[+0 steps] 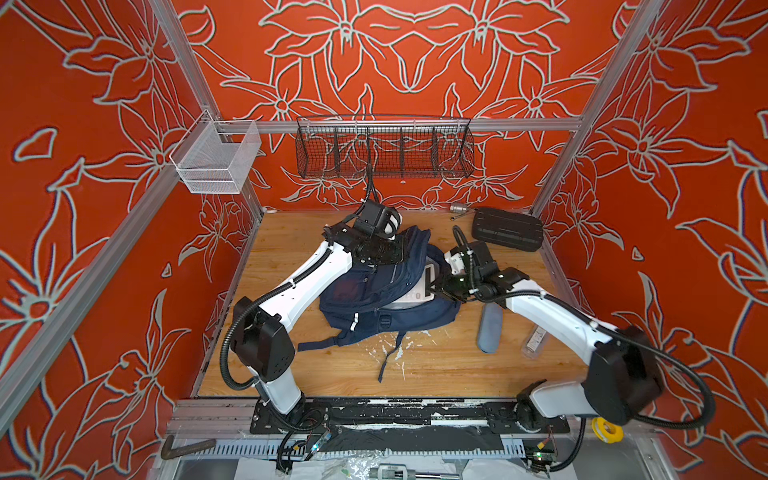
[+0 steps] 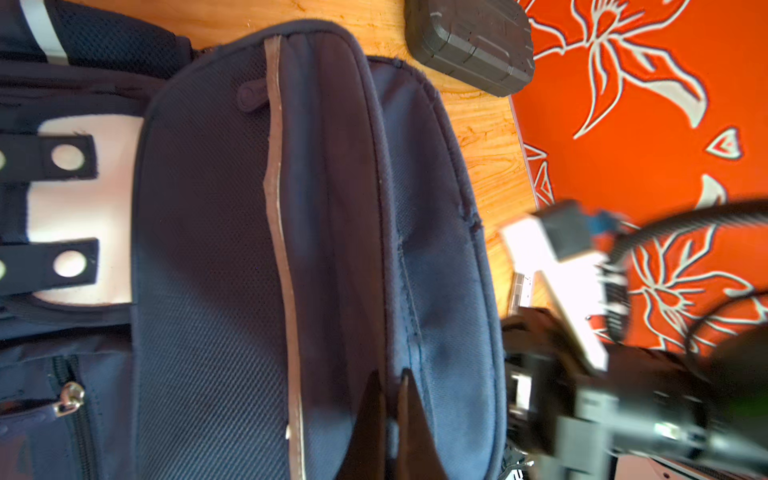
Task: Pack the student bag
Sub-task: 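Release the calculator inside the bag and withdraw the right gripper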
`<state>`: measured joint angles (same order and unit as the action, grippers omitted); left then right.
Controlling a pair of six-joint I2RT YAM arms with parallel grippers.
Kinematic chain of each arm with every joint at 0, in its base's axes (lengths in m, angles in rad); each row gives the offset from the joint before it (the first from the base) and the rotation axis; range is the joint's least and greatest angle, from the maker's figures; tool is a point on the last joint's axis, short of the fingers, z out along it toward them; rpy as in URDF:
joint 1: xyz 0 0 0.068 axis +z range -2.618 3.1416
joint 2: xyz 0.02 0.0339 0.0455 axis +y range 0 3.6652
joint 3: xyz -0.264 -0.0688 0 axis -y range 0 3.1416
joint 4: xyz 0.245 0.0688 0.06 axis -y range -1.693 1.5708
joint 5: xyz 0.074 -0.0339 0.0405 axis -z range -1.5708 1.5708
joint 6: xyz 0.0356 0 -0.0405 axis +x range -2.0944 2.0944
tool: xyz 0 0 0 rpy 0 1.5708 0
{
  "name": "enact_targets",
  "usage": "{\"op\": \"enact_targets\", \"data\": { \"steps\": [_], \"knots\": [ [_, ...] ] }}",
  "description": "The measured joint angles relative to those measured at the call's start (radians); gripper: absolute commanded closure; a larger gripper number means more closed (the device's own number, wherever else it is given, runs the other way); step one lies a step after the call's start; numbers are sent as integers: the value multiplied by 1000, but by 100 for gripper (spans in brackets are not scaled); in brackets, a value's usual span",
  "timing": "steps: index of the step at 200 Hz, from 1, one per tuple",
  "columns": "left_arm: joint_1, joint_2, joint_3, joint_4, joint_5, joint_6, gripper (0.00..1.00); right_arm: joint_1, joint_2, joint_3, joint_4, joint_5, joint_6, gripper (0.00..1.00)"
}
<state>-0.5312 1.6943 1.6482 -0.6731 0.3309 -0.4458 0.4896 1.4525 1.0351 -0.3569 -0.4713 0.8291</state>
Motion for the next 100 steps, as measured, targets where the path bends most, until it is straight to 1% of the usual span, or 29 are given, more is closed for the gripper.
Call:
{"op": "enact_targets", "data": {
  "steps": [7, 15, 28, 39, 65, 74, 87, 100],
  "knots": [
    [-3, -5, -5, 2, -4, -2, 100, 9, 32, 21, 13, -6, -3, 70],
    [-5, -10, -9, 2, -8, -5, 100, 15, 53, 37, 33, -6, 0, 63],
    [-6, -14, -10, 5, -13, -9, 100, 21, 51, 39, 63, 5, -6, 51],
    [-6, -16, -10, 6, -16, -15, 100, 20, 37, 38, 82, 23, -13, 44],
    [-9, -17, -10, 8, -24, -24, 100, -14, 11, 39, 106, 53, -24, 36],
    [-11, -17, -10, 8, -27, -26, 100, -31, 2, 39, 98, 69, -44, 35],
    [-13, -17, -10, 6, -34, -27, 100, -78, -28, 24, 89, 81, -75, 31],
    [-13, -17, -10, 5, -42, -32, 100, -167, -78, 0, 67, 67, -120, 28]
  ]
}}
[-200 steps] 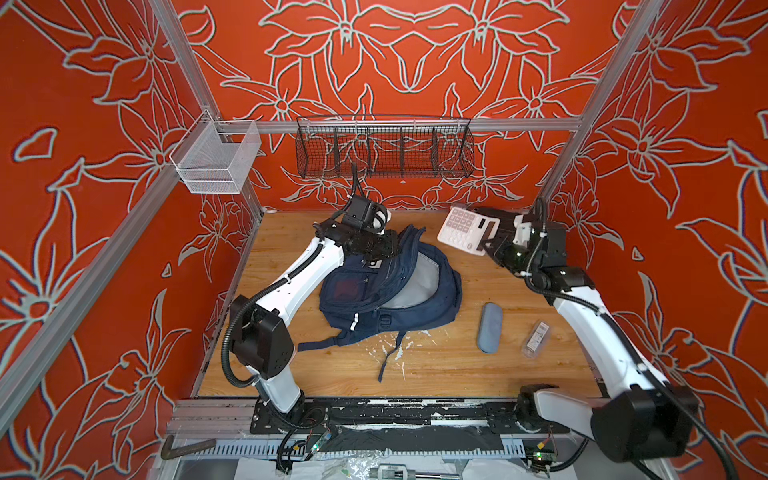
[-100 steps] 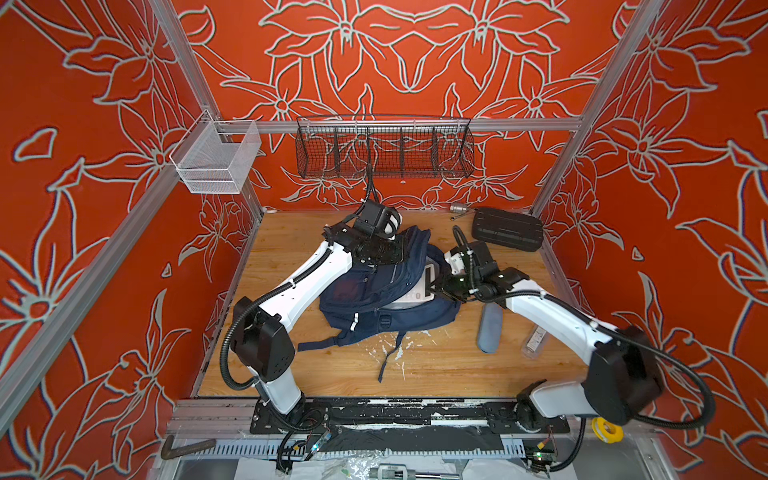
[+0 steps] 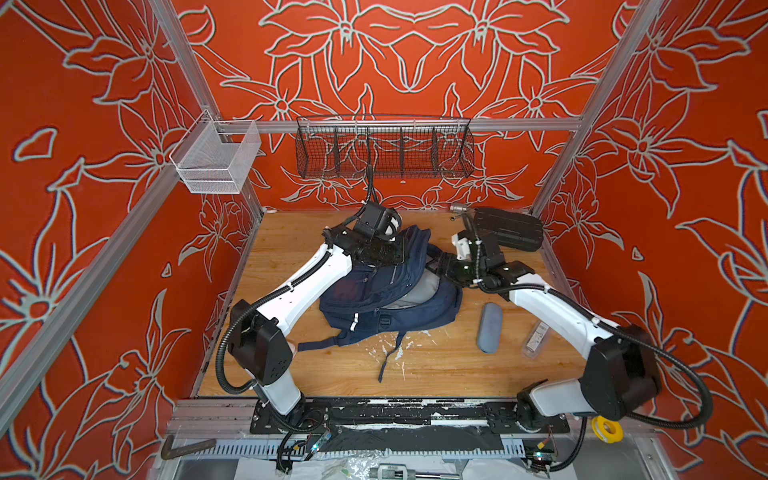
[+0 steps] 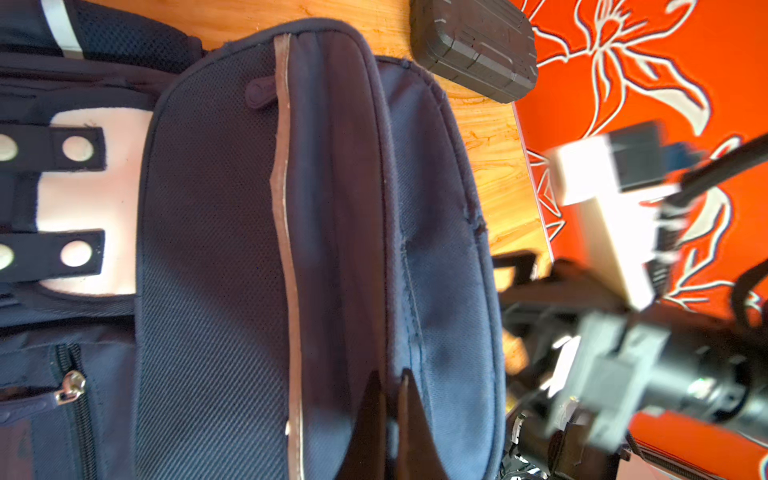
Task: Pack the student bag
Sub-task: 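Release the calculator inside the bag and withdraw the right gripper, then release the bag top and move the left gripper toward the pink pencil box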
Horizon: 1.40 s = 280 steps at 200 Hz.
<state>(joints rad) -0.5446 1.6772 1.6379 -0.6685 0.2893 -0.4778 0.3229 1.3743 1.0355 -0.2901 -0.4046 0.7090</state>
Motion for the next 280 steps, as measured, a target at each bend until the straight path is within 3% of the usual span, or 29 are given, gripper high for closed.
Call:
{"op": "enact_targets", "data": {
  "steps": [29, 63, 70, 84, 101, 138, 175, 196, 239, 280],
  "knots": [
    [-2, 0, -3, 0, -15, -21, 100, -212, -50, 40, -134, -26, -153, 27],
    [-12, 0, -4, -10, -61, -61, 100, -245, -63, 80, -195, -41, -261, 29],
    [-13, 0, -4, -14, -76, -72, 89, -245, -64, 80, -187, -58, -261, 29],
    [-16, -2, -14, -18, -109, -97, 51, -245, -59, 79, -158, -101, -257, 30],
    [-18, -3, -23, -30, -140, -124, 26, -245, -50, 75, -126, -141, -247, 30],
    [-18, -3, 9, -121, -223, -169, 1, -245, -49, 59, -93, -159, -243, 30],
    [20, -22, 94, -294, -334, -228, 3, -245, -56, 59, -95, -161, -263, 30],
    [156, -94, 30, -386, -350, -286, 3, -245, -62, 53, -93, -170, -269, 30],
    [571, -348, -316, -466, -393, -337, 3, -245, -91, 0, -87, -201, -278, 31],
    [821, -460, -474, -508, -402, -317, 3, -245, -130, -45, -63, -211, -288, 30]
  ]
}}
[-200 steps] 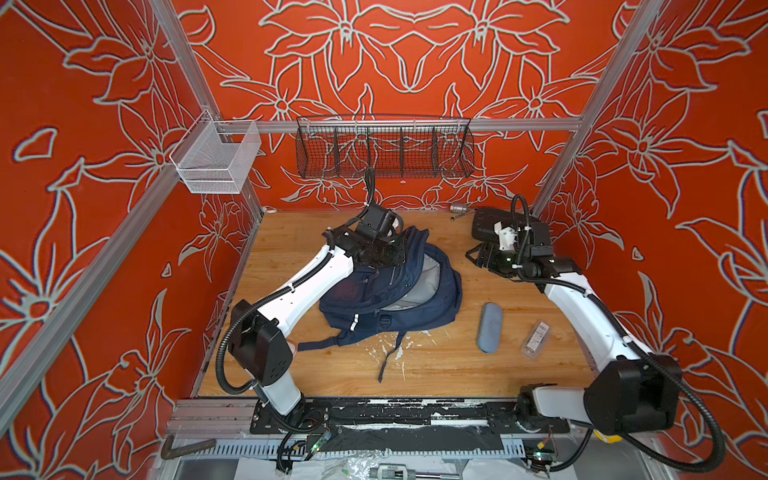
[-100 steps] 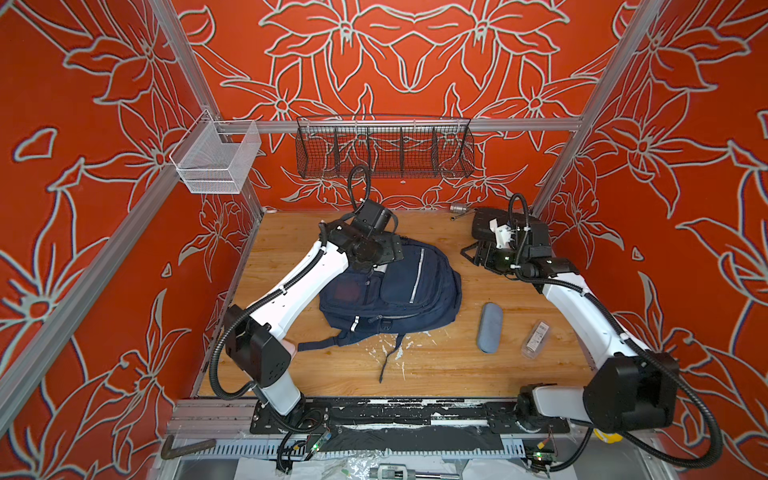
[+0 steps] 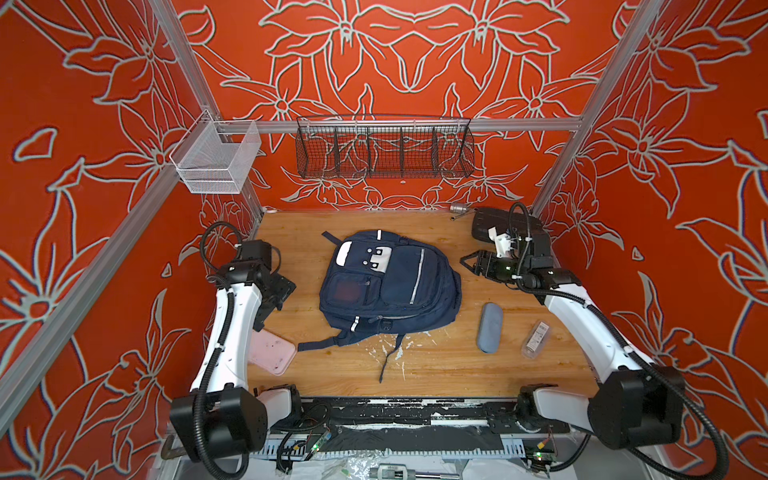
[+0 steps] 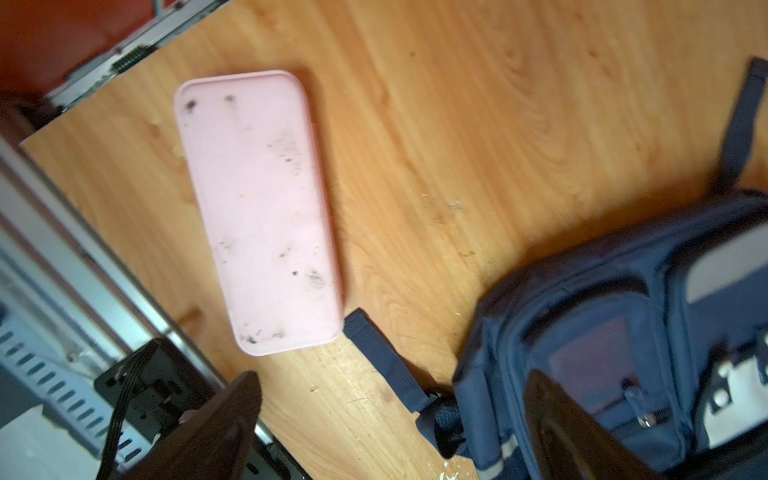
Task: Pack the student bag
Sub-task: 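Release the bag top and move the left gripper toward the pink pencil box, then grasp the pink pencil box by its end with the left gripper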
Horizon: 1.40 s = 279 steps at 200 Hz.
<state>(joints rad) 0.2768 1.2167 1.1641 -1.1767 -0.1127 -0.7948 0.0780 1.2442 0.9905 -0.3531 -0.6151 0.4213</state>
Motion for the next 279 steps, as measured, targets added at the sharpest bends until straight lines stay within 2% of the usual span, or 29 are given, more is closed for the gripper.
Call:
{"op": "enact_targets", "data": {
  "steps": [55, 117, 196, 279],
  "knots": [
    [153, 66, -144, 58, 6, 23, 3, 0, 3, -1, 3, -26, -22, 31],
    [222, 73, -295, 202, 50, 23, 3, 0, 8, -3, 3, -29, -26, 31],
    [274, 62, -445, 308, 70, 15, 3, 0, 34, -2, -8, -29, -36, 31],
    [280, 77, -465, 423, 156, 127, 3, 0, 40, 9, -16, -25, -42, 32]
  ]
}}
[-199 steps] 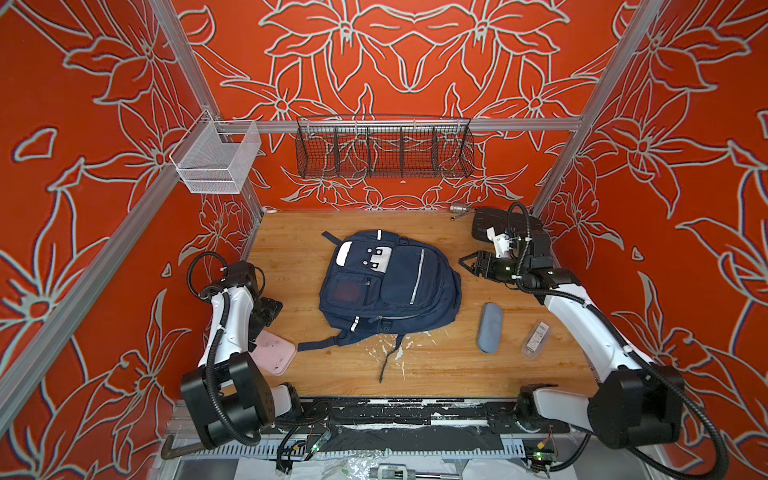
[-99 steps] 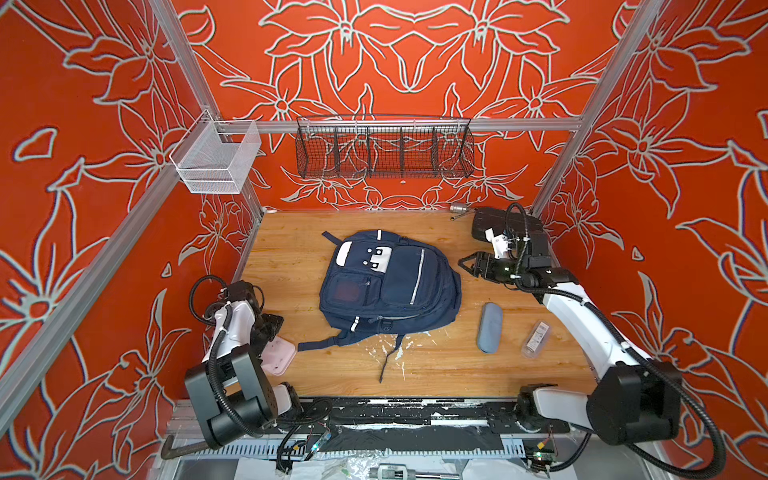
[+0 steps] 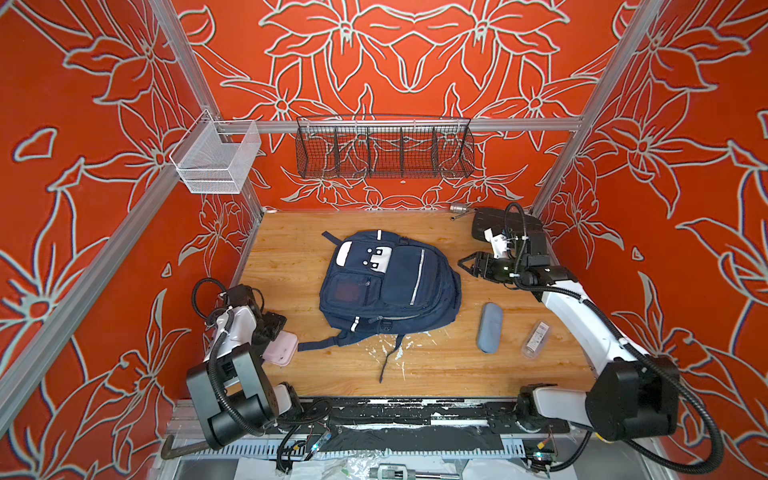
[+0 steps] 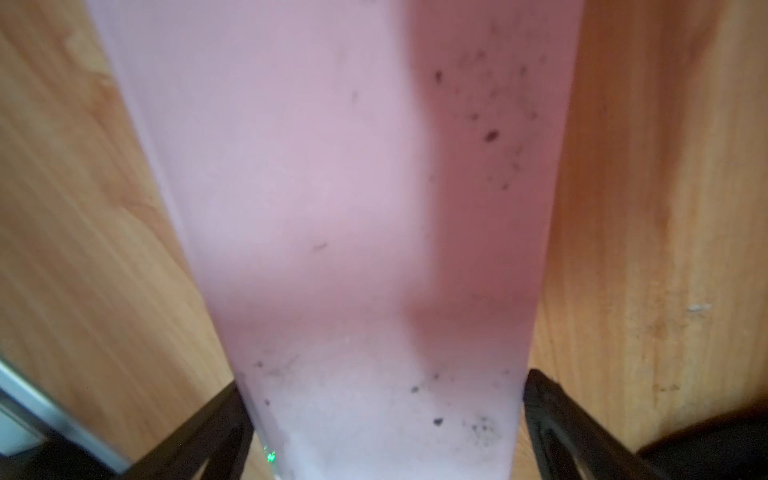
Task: Pack the student bag
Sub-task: 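Grasp the pink pencil box by its end with the left gripper, then lift the pencil box and pass it to the right gripper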
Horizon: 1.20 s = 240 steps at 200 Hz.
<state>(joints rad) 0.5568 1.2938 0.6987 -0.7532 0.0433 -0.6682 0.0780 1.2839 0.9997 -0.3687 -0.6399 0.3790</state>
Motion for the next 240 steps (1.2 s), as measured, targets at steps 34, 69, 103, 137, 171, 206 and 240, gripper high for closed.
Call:
{"op": "enact_targets", "data": {
  "steps": [34, 69, 103, 137, 171, 206, 240],
  "knots": [
    [0, 28, 0, 13, 38, 36, 3, 0, 4, 0, 0, 0, 0, 32],
    [1, 89, 10, 6, 71, 60, 3, 0, 11, 0, 0, -1, 0, 33],
    [1, 82, 37, -30, 100, 68, 10, 0, 11, 0, 10, -14, -1, 35],
    [1, -48, 113, -89, 149, 64, 21, 0, 10, 0, 40, -39, 5, 36],
    [-27, -130, 190, -125, 225, 25, 22, 8, 10, 22, 48, -77, 27, 37],
    [-208, -174, 303, -148, 273, -97, 23, 101, 10, 72, 106, -106, 72, 37],
    [-475, -136, 494, -96, 248, -277, 23, 316, 12, 70, 262, -93, 169, 36]
  ]
}}
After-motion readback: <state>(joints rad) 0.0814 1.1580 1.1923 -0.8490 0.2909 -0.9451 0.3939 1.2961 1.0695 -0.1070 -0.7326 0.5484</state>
